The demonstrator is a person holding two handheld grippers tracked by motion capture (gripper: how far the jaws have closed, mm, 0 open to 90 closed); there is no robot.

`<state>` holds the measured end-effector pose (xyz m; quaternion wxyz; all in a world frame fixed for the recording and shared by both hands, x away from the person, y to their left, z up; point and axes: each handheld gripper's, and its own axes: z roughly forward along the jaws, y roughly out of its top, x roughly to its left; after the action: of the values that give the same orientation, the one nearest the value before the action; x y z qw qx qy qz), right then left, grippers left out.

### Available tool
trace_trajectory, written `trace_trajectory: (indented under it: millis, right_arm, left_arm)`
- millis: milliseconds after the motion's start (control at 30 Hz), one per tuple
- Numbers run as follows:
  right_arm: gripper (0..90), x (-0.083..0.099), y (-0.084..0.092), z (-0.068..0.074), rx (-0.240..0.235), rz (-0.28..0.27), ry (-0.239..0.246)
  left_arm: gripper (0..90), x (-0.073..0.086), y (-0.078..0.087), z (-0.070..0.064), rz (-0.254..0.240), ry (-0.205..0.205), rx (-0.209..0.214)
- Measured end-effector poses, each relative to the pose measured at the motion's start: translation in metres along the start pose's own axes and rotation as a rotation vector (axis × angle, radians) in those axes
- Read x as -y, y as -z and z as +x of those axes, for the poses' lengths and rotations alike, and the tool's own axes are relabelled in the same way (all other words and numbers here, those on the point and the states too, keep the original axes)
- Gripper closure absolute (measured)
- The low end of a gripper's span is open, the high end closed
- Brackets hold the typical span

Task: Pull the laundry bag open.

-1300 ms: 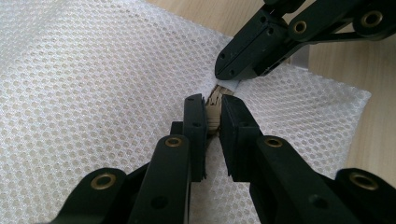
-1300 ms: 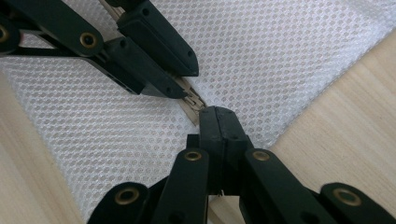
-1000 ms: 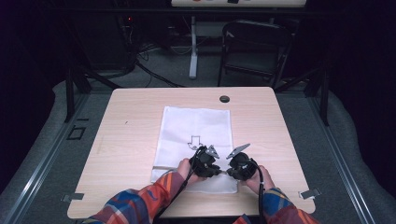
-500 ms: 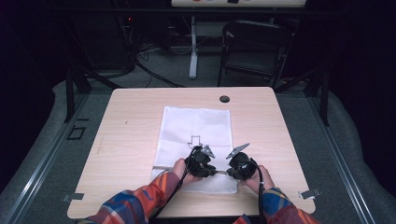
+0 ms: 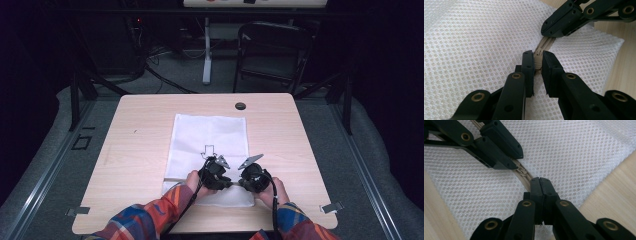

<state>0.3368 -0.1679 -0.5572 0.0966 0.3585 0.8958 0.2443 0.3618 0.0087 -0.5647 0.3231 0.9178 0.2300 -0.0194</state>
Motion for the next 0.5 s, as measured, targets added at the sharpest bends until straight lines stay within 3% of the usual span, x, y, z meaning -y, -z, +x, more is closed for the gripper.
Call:
trace_trajectory:
  millis: [267,400,500]
  right_arm:
    - [89.8,0.0008,-0.0027,0.0017,0.012,-0.024,0.024]
    - [90.0,0.0028,-0.0033,-0.0006,-0.006,-0.043,0.008]
    - [90.0,0.0045,-0.0041,-0.0012,-0.011,-0.045,0.026]
  left_arm:
    - [80.3,-0.0003,-0.0004,-0.0015,0.002,-0.010,-0.010]
    - [80.3,0.0009,-0.0005,-0.0009,-0.007,-0.002,-0.007]
    - [80.3,0.0007,-0.0007,-0.0018,-0.007,-0.011,-0.015]
